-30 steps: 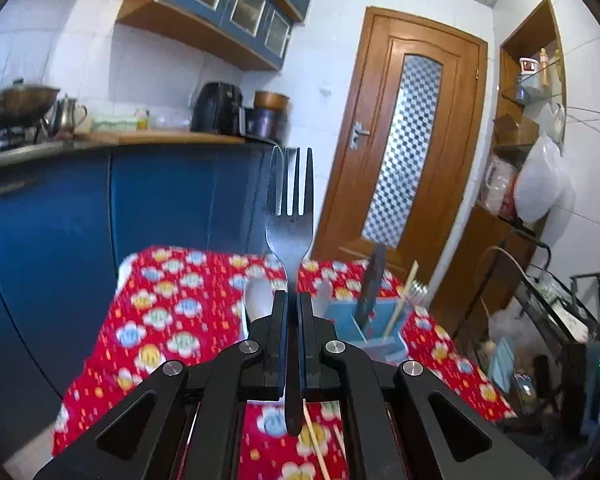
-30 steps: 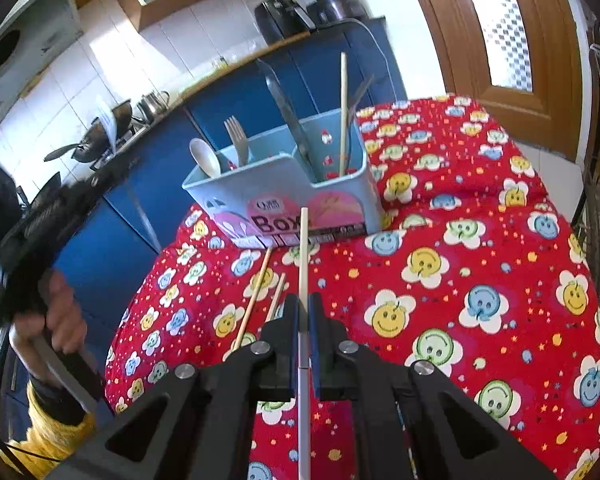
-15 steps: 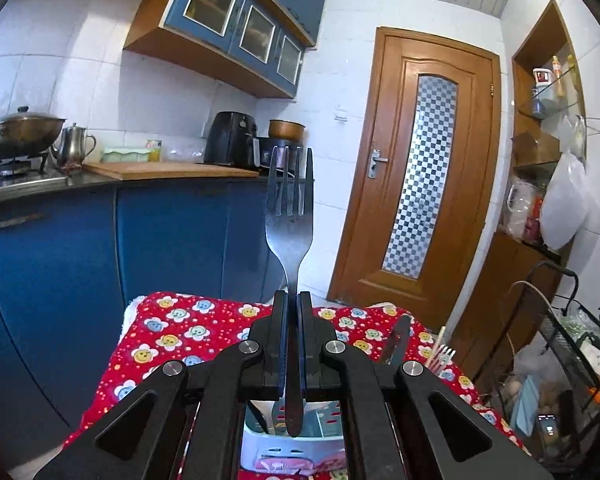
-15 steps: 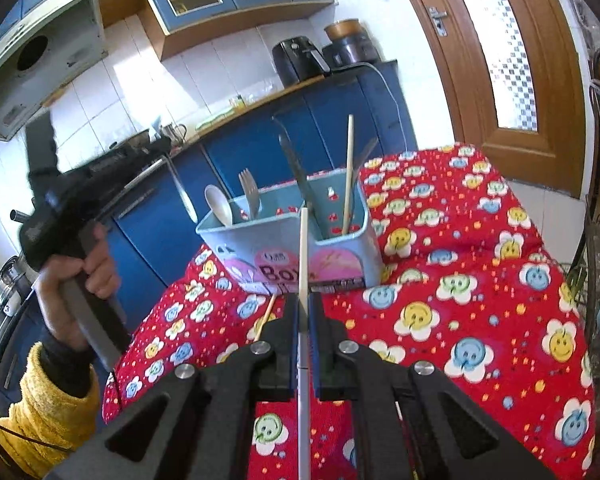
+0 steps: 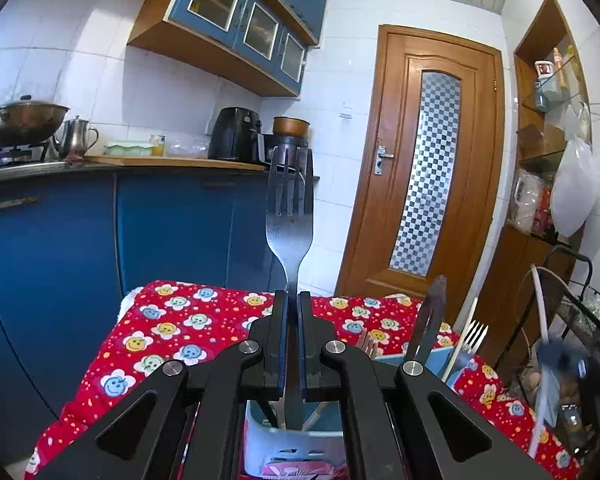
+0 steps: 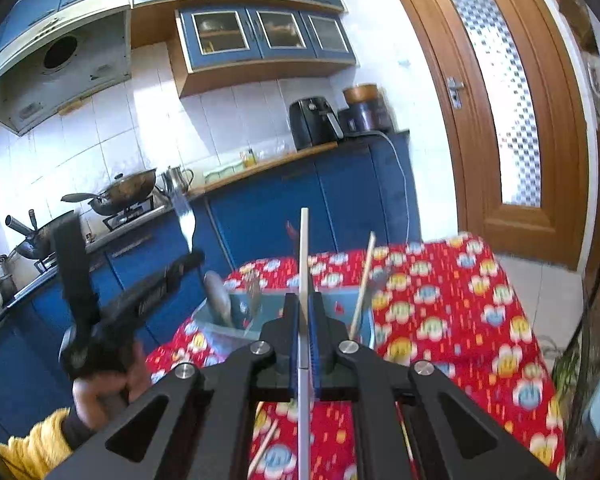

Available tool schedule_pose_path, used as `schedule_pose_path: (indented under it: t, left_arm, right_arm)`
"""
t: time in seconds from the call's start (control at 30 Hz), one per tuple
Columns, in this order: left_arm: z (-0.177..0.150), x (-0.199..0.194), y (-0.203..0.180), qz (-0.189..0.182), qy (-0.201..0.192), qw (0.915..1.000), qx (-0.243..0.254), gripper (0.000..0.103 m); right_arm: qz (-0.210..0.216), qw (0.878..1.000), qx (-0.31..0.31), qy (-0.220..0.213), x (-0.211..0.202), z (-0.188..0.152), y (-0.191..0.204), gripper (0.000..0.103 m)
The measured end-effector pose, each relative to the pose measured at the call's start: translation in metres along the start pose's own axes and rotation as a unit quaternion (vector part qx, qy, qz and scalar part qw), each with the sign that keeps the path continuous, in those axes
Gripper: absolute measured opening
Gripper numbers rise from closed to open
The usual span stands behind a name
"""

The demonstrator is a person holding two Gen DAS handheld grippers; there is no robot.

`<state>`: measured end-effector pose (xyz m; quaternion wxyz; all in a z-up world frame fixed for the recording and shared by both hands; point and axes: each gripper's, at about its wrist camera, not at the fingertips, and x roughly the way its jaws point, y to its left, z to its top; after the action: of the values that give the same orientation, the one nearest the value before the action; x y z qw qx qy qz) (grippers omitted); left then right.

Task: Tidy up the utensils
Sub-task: 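Carry the fork with the left tool while the right tool carries the chopstick to the box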

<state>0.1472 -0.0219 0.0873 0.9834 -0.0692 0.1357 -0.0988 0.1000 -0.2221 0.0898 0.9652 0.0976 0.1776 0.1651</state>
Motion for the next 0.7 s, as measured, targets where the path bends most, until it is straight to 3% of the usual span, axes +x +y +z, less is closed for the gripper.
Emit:
schedule_pose_path:
  t: [0.4,0.7]
  left_arm:
    - [-0.024,0.015,0.01,-0.007,0.014,0.9998,-0.014,0.004]
    - [-0.034,0.023,0.013,-0.003,0.033,0.9994,-0.013,0.004]
  right_arm:
    - [-0.04,0.994,-0.057,-0.081,0.057,0.018,0.003,0.007]
    - [-0.035,0.997,-0.043,-0.048,0.084,0.001,-0.005,0.007]
